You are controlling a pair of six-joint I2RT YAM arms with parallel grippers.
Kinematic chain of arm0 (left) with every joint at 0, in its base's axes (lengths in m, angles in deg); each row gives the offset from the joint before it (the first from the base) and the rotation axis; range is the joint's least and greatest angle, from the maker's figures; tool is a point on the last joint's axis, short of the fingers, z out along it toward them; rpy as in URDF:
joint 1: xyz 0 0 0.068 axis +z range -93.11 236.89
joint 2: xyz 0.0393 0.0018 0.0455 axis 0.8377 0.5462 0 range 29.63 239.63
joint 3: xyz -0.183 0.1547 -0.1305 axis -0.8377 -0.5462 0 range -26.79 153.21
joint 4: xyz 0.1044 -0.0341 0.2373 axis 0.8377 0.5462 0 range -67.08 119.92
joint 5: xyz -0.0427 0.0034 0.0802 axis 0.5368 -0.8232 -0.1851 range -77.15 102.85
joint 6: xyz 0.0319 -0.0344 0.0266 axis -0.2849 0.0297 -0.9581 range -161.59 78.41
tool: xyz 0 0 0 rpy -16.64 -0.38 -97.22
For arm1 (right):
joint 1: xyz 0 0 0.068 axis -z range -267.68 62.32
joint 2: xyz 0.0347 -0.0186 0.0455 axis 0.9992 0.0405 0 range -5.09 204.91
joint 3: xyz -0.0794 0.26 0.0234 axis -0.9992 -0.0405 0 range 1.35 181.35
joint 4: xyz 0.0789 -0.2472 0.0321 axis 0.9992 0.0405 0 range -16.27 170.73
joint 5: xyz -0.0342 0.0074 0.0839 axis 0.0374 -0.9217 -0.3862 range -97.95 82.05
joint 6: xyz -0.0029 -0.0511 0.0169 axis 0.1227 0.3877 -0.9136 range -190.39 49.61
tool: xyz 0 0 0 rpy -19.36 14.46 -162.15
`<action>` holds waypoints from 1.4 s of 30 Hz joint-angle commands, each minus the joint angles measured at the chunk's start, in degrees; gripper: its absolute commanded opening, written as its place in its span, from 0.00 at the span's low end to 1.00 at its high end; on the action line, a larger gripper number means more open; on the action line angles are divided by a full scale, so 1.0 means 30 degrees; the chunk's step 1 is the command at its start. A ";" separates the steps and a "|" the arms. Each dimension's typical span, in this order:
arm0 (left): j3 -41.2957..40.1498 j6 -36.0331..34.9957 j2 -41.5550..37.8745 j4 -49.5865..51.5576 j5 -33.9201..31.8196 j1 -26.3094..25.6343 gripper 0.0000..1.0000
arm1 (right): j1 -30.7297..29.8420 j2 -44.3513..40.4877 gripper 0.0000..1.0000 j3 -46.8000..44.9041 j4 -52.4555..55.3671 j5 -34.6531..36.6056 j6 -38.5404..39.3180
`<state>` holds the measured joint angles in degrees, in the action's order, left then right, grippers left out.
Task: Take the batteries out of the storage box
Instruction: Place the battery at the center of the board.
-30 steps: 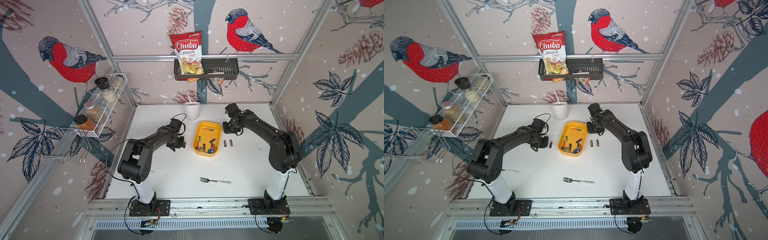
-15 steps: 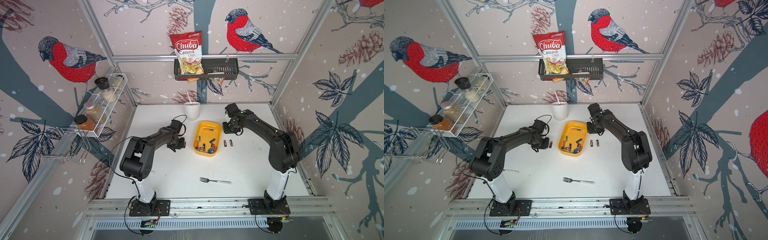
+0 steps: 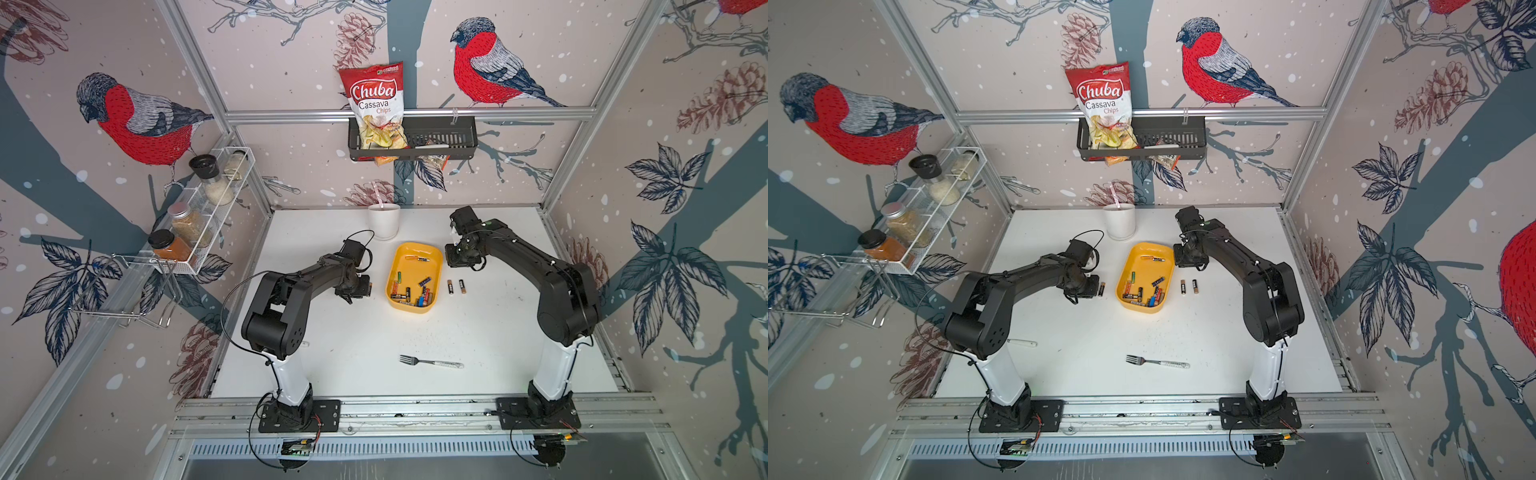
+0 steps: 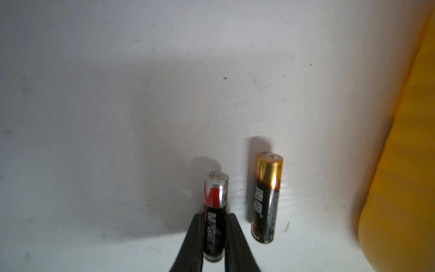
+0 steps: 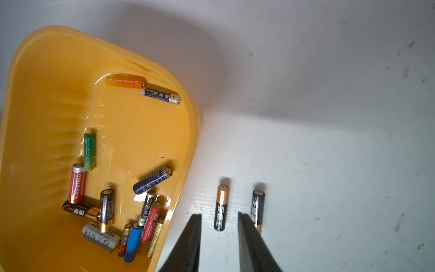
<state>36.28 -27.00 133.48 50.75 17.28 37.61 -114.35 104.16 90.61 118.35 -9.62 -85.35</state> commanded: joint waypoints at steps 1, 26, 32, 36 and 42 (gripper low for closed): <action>0.0217 -0.0205 0.0142 -0.0049 -0.0001 0.0043 0.10 | -0.0014 0.0017 0.33 0.0018 0.0161 0.0264 -0.0067; 0.0510 -0.0056 0.0248 0.0242 0.0195 0.0033 0.21 | 0.0036 -0.0023 0.33 -0.0124 0.0118 0.0250 -0.0021; 0.0677 -0.0058 0.0229 0.0366 0.0098 0.0027 0.22 | 0.0035 -0.0041 0.33 -0.0161 0.0068 0.0211 -0.0023; 0.0662 -0.0051 0.0158 0.0404 0.0105 0.0042 0.24 | 0.0030 -0.0022 0.33 -0.0161 0.0054 0.0213 0.0007; 0.0661 -0.0058 0.0246 0.0449 0.0092 0.0021 0.24 | 0.0041 -0.0083 0.33 -0.0161 0.0067 0.0220 0.0032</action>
<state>37.96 -26.95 134.33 51.06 17.30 37.61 -114.27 104.16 90.17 118.33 -9.45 -85.35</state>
